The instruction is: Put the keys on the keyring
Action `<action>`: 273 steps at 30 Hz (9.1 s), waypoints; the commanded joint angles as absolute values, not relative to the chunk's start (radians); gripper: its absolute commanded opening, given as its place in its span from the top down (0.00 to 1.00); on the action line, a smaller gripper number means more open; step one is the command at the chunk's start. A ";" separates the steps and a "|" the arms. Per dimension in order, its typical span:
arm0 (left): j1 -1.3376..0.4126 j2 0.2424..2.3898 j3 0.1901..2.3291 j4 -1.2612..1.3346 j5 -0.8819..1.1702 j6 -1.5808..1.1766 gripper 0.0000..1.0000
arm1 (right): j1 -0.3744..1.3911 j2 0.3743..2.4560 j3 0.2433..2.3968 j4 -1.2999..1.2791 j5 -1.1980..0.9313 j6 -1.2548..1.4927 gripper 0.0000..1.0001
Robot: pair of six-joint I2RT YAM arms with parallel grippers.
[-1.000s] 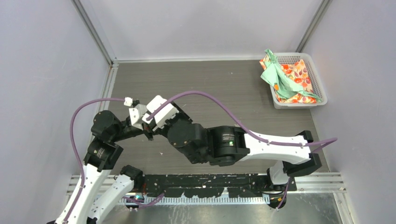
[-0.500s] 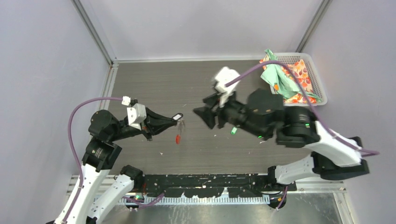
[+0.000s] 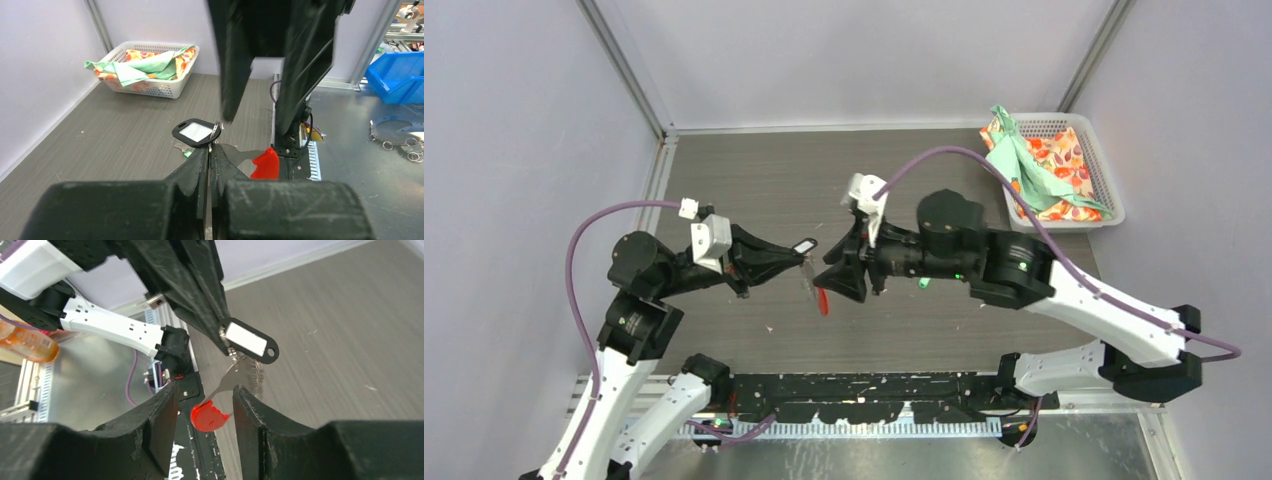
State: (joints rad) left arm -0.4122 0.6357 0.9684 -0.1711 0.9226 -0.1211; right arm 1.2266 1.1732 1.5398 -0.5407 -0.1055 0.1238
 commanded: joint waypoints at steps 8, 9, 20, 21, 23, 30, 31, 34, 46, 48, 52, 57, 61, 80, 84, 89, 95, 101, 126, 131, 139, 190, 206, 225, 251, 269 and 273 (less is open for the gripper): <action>-0.416 0.617 1.015 -0.095 0.954 -0.148 1.00 | 1.087 1.227 1.507 -0.318 -0.485 0.254 0.51; -0.416 0.616 1.013 -0.095 0.955 -0.150 1.00 | 1.085 1.228 1.503 -0.312 -0.489 0.257 0.51; -0.416 0.611 1.018 -0.096 0.950 -0.152 1.00 | 1.080 1.229 1.499 -0.297 -0.479 0.261 0.53; -0.416 0.609 1.018 -0.099 0.950 -0.152 1.00 | 1.079 1.228 1.499 -0.293 -0.477 0.262 0.55; -0.416 0.607 1.016 -0.100 0.947 -0.150 1.00 | 1.080 1.229 1.499 -0.283 -0.473 0.267 0.61; -0.416 0.604 1.008 -0.104 0.944 -0.141 1.00 | 1.079 1.253 1.518 -0.275 -0.433 0.276 0.99; -0.416 0.603 1.007 -0.106 0.940 -0.139 1.00 | 1.080 1.254 1.519 -0.278 -0.427 0.277 0.99; -0.416 0.603 1.003 -0.111 0.924 -0.137 1.00 | 1.079 1.254 1.519 -0.293 -0.421 0.266 0.99; -0.416 0.611 1.008 -0.127 0.878 -0.147 1.00 | 1.081 1.239 1.505 -0.354 -0.285 0.220 0.72; -0.416 0.611 1.009 -0.131 0.880 -0.149 1.00 | 1.081 1.230 1.497 -0.351 -0.260 0.202 0.75; -0.416 0.611 1.008 -0.133 0.882 -0.152 1.00 | 1.080 1.218 1.478 -0.329 -0.235 0.190 0.94; -0.416 0.614 1.011 -0.132 0.874 -0.161 1.00 | 1.092 1.219 1.473 -0.332 -0.219 0.161 0.99; -0.416 0.607 1.006 -0.139 0.865 -0.167 1.00 | 1.102 1.208 1.465 -0.340 -0.215 0.121 0.99; -0.416 0.576 1.004 -0.260 1.027 0.174 0.55 | 1.093 1.241 1.608 -0.607 -0.390 0.100 0.99; -0.416 0.630 1.027 -0.298 1.130 0.199 0.52 | 1.093 1.269 1.645 -0.632 -0.433 0.097 0.99; -0.416 0.672 1.059 -0.298 1.177 0.189 0.61 | 1.092 1.309 1.684 -0.680 -0.454 0.076 0.99; -0.416 0.651 1.041 -0.340 1.195 0.249 0.80 | 1.092 1.334 1.716 -0.712 -0.474 0.058 0.99; -0.416 0.653 1.041 -0.373 1.250 0.259 0.96 | 1.090 1.346 1.732 -0.718 -0.491 0.056 0.99; -0.416 0.623 1.037 -0.437 1.179 0.433 0.69 | 1.086 1.389 1.779 -0.756 -0.561 0.037 0.99; -0.416 0.644 1.041 -0.435 1.181 0.460 0.64 | 1.087 1.396 1.785 -0.759 -0.576 0.039 0.99; -0.416 0.646 1.036 -0.424 1.223 0.467 0.67 | 1.087 1.404 1.786 -0.762 -0.588 0.040 0.99; -0.416 0.602 1.020 -0.467 1.262 0.488 0.82 | 1.040 1.207 1.394 -0.059 -0.461 0.356 0.99; -0.416 0.554 0.997 -0.200 0.844 -0.074 0.39 | 1.041 1.109 1.243 0.107 -0.389 0.290 0.99; -0.416 0.692 1.091 -0.215 1.136 -0.168 0.74 | 1.059 1.178 1.378 -0.089 -0.433 0.135 0.99; -0.416 0.676 1.107 -0.349 1.089 -0.036 1.00 | 1.055 1.186 1.439 -0.216 -0.522 0.184 0.87; -0.416 0.692 1.173 -0.756 1.159 0.459 0.99 | 1.043 1.462 2.017 -1.098 -0.503 -0.046 0.43; -0.416 0.707 1.177 -0.777 1.183 0.469 0.99 | 1.111 1.503 2.061 -1.146 -0.411 -0.132 0.43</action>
